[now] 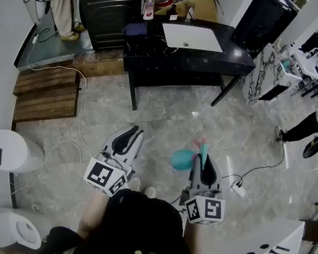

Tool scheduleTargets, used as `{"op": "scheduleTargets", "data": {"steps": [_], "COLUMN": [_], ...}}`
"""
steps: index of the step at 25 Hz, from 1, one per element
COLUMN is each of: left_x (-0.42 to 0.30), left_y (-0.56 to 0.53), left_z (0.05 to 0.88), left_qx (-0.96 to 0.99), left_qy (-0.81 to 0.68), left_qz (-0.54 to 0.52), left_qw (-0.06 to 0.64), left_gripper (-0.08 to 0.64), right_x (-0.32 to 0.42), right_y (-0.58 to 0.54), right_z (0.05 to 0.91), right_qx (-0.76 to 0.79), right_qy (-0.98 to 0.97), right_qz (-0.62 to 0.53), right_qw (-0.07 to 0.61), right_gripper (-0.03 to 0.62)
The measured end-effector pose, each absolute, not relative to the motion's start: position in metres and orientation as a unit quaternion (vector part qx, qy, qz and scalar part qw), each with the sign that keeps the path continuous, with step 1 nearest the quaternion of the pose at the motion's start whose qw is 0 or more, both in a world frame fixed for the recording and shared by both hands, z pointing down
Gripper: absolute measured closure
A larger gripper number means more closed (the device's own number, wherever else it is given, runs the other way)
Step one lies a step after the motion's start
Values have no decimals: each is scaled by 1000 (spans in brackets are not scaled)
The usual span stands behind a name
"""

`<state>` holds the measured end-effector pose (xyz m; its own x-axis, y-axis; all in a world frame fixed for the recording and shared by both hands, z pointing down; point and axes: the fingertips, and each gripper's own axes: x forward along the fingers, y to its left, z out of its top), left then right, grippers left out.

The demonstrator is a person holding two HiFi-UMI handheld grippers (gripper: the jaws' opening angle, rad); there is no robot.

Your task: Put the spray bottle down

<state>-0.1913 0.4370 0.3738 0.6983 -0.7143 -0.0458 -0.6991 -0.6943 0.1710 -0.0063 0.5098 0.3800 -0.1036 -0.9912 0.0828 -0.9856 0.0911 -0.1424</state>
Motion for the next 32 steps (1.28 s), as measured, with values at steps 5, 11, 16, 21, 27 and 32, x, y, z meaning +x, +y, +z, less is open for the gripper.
{"op": "scheduleTargets", "data": {"steps": [5,11,16,21,27,32], "left_x": [-198,-214,-216,-207,-179,-148], "left_y": [428,420,408,381,328,263], "left_z": [375,385,392,402,408,405], "left_qx": [920,922,923,923,923,920], "left_qy": [-381,-378,-374,-373,-375,-383], "left_qz": [-55,-46,-36,-27,-23,-26], "left_qw": [71,73,78,85,85,81], "left_gripper": [491,491,491,491,491,491], "right_x": [-15,-23,-19,-8,26,65], "right_y": [499,488,479,453,398,335], "right_z": [380,383,392,397,406,409], "right_qx": [-668,-675,-683,-688,-690,-688], "right_qy": [740,735,727,722,719,721], "right_qz": [-76,-65,-74,-79,-85,-84], "right_qw": [13,3,-3,-2,-4,-2], "right_gripper": [503,504,503,503,503,503]}}
